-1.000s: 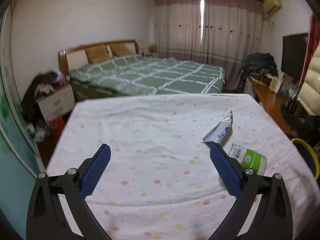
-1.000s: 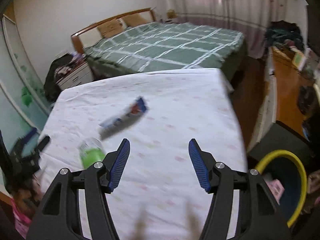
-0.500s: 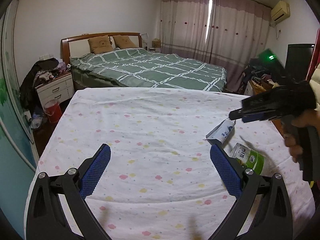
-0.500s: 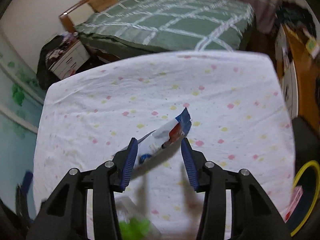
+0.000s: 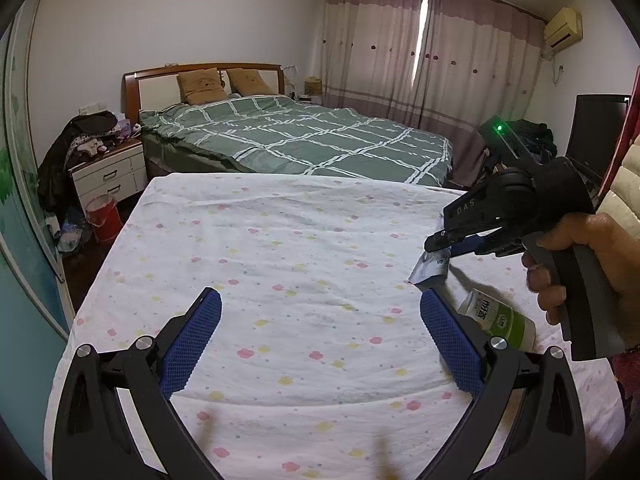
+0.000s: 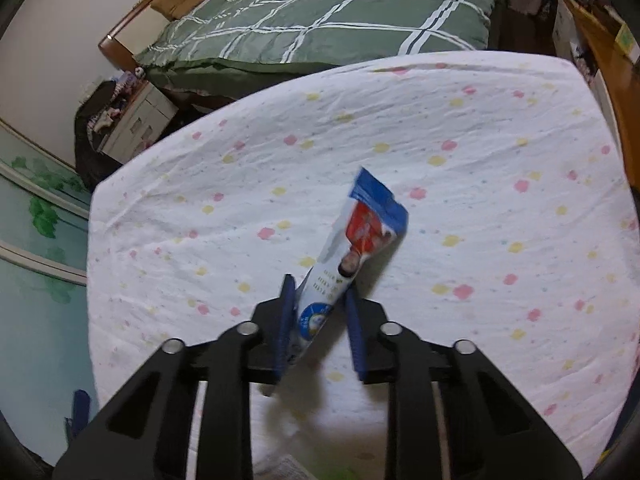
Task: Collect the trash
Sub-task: 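Carry the tube over the yellow bin and release it with the right tool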
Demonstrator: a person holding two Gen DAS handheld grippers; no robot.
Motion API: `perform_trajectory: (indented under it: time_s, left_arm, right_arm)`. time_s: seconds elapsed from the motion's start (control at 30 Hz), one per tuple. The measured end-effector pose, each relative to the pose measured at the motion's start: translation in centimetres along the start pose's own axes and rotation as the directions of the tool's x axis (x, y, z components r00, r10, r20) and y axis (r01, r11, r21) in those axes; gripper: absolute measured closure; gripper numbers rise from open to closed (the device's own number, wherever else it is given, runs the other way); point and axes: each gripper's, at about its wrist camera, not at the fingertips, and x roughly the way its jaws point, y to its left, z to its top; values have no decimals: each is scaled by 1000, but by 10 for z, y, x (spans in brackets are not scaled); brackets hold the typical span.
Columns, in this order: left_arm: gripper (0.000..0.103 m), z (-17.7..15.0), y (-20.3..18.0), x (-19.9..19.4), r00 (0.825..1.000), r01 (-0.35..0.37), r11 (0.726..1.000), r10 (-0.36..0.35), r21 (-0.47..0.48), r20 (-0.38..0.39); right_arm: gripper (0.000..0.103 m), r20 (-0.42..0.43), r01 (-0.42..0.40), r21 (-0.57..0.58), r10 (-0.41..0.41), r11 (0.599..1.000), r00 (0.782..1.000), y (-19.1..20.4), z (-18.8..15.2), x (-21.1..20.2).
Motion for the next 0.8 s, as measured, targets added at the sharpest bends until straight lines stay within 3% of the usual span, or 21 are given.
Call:
perform_trajectory:
  time_s: [0.23,0.43,0.63,0.8]
  left_arm:
    - [5,-1,-1,2,1000,5,1000,-5,6,-10]
    - [5,-1,-1,2,1000,-1,1000,1,8,-9]
    - [5,0,1,2,1000,-8,1000,8,2,-4]
    - [5,0,0,1,1000,-15,1000,15,6,4]
  right_arm:
    - [89,107,18,-52,-12,998,994,4,-1,-38]
    - [89,249,115,-137,-78,984,965,-11,-19,-95]
    - [89,331,195,-107,-150,975,932,-76,-63,-147]
    - [89,390,260,36,-253,965,885,-165,-115,-188]
